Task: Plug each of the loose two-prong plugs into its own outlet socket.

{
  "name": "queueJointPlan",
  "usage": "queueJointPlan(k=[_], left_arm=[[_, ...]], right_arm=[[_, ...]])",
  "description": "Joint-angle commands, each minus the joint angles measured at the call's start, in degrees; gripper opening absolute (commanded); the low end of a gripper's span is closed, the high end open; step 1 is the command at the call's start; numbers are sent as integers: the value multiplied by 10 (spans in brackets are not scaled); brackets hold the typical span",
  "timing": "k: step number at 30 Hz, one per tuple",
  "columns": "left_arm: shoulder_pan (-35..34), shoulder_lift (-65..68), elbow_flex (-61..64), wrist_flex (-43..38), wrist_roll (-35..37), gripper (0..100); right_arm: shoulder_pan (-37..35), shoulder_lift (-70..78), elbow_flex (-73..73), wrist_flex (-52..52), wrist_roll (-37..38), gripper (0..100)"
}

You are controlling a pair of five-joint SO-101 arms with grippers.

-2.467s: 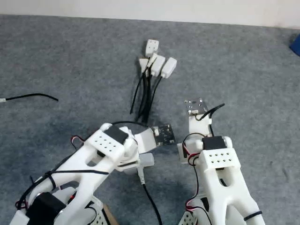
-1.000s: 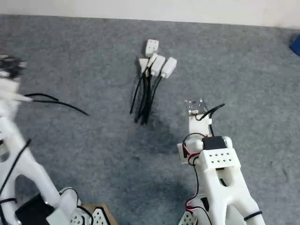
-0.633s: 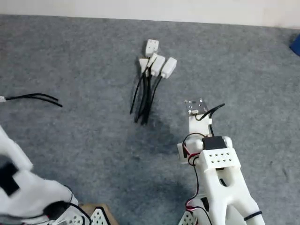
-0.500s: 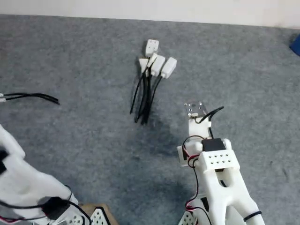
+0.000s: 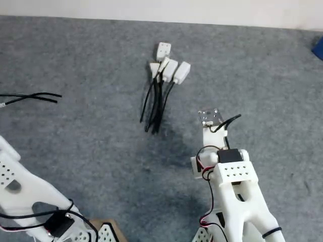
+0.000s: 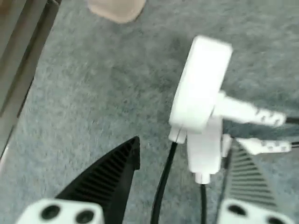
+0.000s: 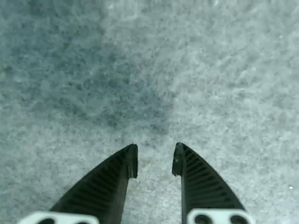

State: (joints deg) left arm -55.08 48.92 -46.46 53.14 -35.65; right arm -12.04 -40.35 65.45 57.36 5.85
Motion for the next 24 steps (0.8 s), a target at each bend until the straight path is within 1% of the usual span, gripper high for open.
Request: queueJointPlan(k=[1,5,8,14,16,20,22,24], left_arm=[[5,-10,-120,80,7,348],[21,-9,-201,165,7,351],[41,-9,-246,245,7,350],[111,-10,-326,428,6,348],[140,-10,-363,476,11,348],[202,-7,-373,486,100,348],[245,-7,-346,487,108,348],[300,-10,-305,486,108,348]], right_arm=[[3,-14,-2,-7,-6,134],[3,-14,-2,-7,-6,134],[3,-14,-2,-7,-6,134],[6,-14,-4,-7,-6,134],[6,-14,-5,-7,-6,134],[6,-14,-6,-6,-6,134],[7,-14,-7,-6,-6,134],[25,-14,-7,-5,-6,134]])
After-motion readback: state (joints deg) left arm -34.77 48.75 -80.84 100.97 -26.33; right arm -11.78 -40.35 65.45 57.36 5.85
